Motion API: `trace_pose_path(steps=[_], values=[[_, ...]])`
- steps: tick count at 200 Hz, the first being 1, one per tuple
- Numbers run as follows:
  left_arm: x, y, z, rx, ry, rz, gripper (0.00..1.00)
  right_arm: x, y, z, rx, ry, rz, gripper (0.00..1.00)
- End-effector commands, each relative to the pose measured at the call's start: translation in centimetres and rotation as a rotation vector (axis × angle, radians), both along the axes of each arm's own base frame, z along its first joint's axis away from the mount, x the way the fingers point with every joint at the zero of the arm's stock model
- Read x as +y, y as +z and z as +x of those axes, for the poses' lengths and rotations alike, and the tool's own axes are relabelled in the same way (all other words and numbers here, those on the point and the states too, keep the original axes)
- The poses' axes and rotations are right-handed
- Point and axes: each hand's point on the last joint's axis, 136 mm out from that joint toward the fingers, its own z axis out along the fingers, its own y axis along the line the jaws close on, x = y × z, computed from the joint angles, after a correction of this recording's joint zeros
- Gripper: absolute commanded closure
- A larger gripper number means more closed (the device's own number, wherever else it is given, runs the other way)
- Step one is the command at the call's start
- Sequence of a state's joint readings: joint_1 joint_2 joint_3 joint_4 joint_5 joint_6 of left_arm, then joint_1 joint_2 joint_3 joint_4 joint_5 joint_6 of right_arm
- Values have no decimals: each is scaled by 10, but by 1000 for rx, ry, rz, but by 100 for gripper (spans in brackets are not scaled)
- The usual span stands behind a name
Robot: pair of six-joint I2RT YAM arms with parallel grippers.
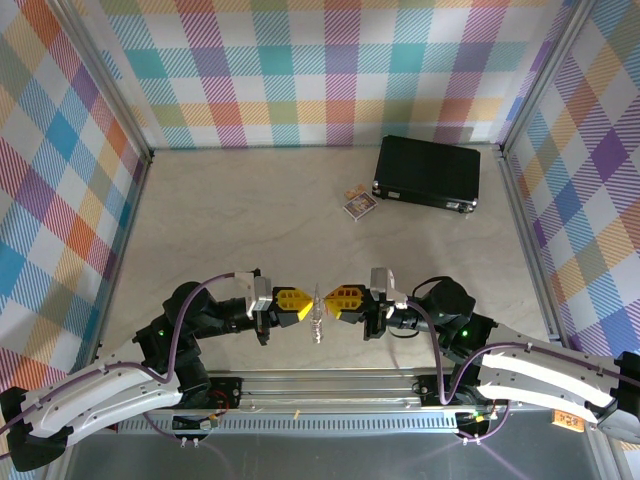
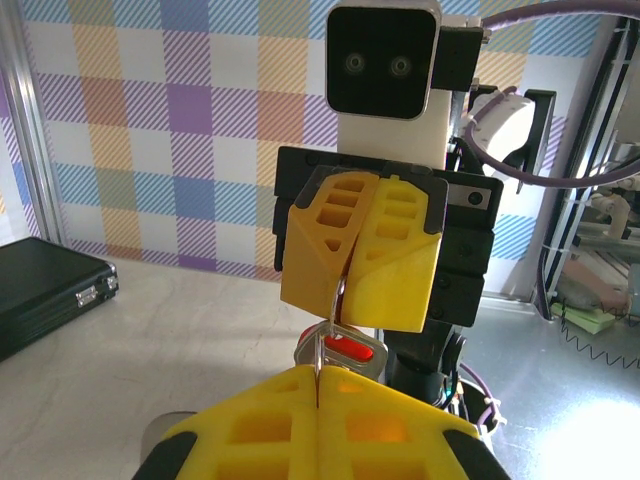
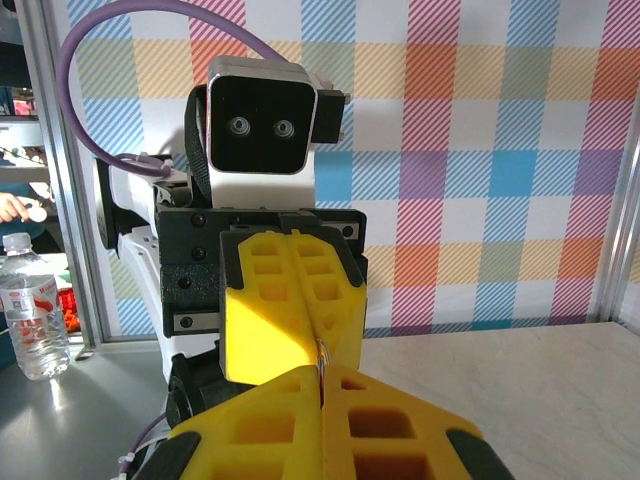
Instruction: Put the keys on the keyring
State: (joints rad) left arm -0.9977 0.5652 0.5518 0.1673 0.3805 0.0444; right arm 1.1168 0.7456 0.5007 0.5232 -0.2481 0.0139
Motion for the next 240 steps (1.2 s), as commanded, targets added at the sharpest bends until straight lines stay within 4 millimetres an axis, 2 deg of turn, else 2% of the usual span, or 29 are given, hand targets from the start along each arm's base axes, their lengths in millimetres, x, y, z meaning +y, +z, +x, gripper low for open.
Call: trace_pose_path(steps=[1, 240], values=[[5, 16, 0, -34, 11, -66, 100, 0, 7, -1, -28, -4, 32, 100], [10, 18, 4, -44, 47, -82, 100, 0, 4, 1, -4, -10, 47, 100]])
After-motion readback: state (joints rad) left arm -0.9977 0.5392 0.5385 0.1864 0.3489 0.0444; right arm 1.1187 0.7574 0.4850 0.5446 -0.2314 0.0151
